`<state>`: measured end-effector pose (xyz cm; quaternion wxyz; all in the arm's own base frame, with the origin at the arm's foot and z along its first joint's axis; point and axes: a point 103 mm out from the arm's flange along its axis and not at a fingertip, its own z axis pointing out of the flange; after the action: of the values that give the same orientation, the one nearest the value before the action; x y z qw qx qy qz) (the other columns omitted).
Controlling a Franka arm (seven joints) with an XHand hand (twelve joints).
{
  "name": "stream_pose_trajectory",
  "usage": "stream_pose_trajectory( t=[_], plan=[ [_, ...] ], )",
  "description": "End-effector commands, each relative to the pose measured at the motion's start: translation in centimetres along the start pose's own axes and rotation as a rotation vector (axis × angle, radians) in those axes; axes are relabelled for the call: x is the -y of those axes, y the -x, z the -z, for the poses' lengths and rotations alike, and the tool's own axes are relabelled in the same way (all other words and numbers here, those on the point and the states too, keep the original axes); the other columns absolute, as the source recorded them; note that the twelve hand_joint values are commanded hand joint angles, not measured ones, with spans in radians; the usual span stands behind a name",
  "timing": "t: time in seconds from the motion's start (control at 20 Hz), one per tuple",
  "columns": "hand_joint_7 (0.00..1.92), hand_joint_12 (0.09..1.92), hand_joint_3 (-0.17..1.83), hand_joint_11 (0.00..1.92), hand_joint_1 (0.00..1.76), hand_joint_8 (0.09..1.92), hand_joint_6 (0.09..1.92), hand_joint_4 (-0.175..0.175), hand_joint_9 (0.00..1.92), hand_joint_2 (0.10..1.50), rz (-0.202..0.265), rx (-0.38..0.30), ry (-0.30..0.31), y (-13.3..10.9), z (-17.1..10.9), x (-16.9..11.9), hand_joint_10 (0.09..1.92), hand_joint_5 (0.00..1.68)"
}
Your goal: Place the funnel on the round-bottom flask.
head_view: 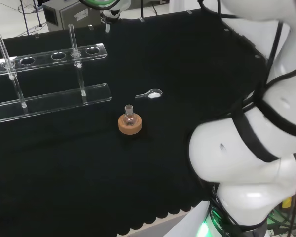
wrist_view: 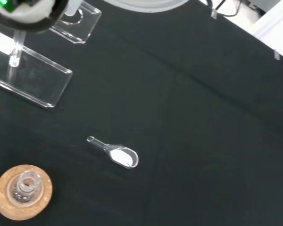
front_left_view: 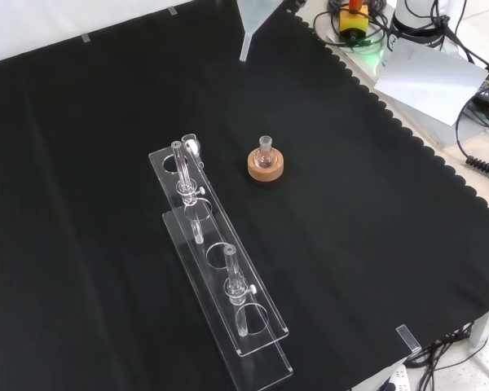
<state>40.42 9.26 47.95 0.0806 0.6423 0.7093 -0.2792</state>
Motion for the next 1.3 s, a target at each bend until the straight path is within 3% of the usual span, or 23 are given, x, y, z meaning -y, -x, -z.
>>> stream_pose_trajectory(
  t=[0.05,0.9,1.3],
  plan=[
    [0.91,1.28,0.66,0.51,0.89,0.62,0.83,0.039,1.17,0.65,0.026,0.127,-0.306,-5.7,-13.0,-5.0,0.46,0.74],
    [0.9,1.27,0.67,0.52,0.89,0.62,0.84,0.038,1.17,0.65,0.038,0.108,-0.312,-5.1,-13.7,-4.6,0.47,0.73],
    [0.9,1.27,0.67,0.52,0.89,0.62,0.84,0.037,1.16,0.65,0.069,0.104,-0.33,-6.9,-14.9,-5.0,0.47,0.73]
  ],
)
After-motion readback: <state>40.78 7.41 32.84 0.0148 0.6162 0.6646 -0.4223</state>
